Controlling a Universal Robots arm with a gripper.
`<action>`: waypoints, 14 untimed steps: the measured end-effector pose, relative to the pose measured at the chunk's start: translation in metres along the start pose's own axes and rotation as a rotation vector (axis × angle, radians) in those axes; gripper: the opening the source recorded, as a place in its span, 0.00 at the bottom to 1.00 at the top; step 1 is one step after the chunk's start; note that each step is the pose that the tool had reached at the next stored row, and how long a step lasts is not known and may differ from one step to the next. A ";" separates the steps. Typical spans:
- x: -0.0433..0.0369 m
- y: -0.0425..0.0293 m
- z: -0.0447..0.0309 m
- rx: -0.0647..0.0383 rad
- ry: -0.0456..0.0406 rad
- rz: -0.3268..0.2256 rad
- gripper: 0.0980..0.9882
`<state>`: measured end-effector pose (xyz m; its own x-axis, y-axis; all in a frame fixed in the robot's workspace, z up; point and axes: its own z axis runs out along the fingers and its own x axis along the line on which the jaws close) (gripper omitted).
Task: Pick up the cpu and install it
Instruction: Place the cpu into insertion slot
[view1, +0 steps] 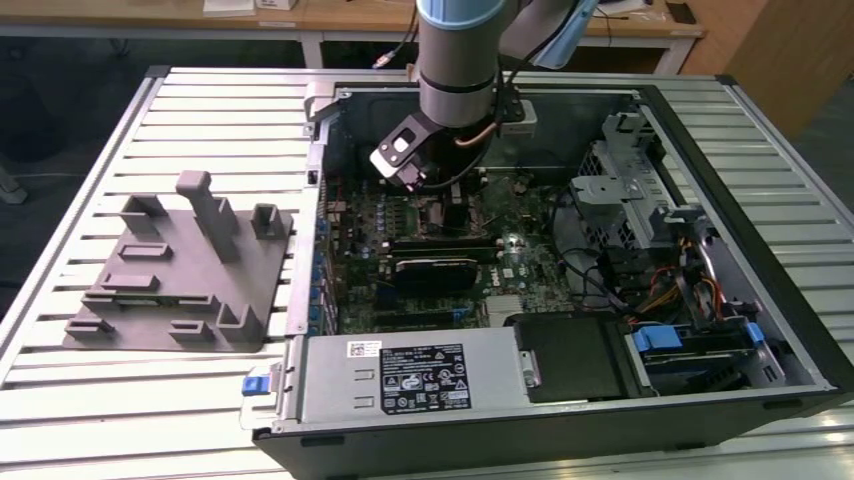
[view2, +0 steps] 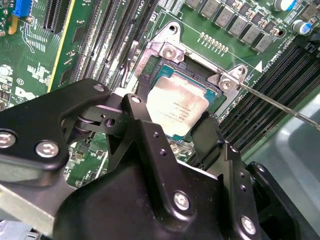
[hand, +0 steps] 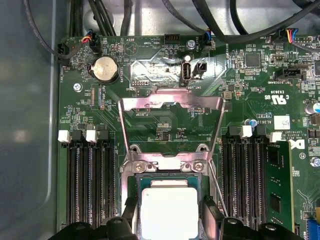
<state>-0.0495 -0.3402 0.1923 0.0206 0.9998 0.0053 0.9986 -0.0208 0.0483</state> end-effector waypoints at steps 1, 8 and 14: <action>0.0000 0.0000 -0.0003 0.000 0.0000 0.000 0.58; 0.0000 0.0003 -0.0080 0.000 0.0003 0.000 0.58; 0.0001 0.0004 -0.0087 0.000 0.0004 0.000 0.58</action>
<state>-0.0495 -0.3402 0.2011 0.0206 0.9998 0.0057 0.9986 -0.0208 0.0483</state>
